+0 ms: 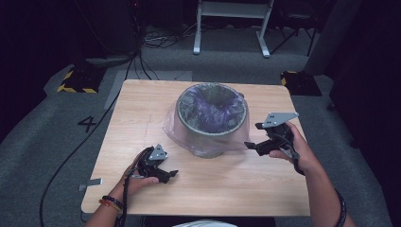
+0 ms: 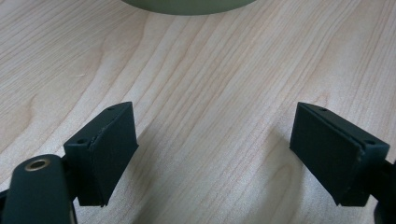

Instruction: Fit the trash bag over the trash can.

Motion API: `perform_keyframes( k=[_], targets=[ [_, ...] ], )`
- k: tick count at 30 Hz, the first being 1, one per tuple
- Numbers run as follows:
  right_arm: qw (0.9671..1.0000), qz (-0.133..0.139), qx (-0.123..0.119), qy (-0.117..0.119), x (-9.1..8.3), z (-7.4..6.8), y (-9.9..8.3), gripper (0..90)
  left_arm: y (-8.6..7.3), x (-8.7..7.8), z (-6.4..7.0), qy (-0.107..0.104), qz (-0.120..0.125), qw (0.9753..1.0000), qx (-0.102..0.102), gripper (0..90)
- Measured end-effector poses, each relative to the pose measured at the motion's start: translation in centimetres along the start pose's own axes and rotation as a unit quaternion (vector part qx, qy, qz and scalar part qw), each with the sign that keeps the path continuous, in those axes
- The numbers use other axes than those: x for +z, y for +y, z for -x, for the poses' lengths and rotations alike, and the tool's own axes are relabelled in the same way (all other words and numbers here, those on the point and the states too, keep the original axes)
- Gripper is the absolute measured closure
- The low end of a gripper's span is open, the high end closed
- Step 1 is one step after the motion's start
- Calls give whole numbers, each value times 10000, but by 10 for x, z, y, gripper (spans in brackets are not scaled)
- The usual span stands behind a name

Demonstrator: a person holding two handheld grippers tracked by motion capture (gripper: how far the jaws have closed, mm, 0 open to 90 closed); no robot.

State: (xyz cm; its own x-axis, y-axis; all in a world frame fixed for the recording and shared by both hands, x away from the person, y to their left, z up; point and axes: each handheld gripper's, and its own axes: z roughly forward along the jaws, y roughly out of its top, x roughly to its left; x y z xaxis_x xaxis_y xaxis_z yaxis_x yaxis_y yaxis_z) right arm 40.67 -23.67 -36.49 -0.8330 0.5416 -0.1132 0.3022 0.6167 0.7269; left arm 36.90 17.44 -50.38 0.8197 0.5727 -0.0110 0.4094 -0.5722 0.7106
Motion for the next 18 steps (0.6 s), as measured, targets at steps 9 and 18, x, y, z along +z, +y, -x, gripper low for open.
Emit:
perform_keyframes(
  k=[9, 18],
  targets=[
    [9990, -453, -22, -20, 18, -5, -29, 178, 0, 0, 0, 0, 2, 10000, -1, 145],
    [9975, -706, -26, -63, 29, -10, -50, 180, 0, 0, 0, 3, -3, 10000, -2, 145]
  ],
)
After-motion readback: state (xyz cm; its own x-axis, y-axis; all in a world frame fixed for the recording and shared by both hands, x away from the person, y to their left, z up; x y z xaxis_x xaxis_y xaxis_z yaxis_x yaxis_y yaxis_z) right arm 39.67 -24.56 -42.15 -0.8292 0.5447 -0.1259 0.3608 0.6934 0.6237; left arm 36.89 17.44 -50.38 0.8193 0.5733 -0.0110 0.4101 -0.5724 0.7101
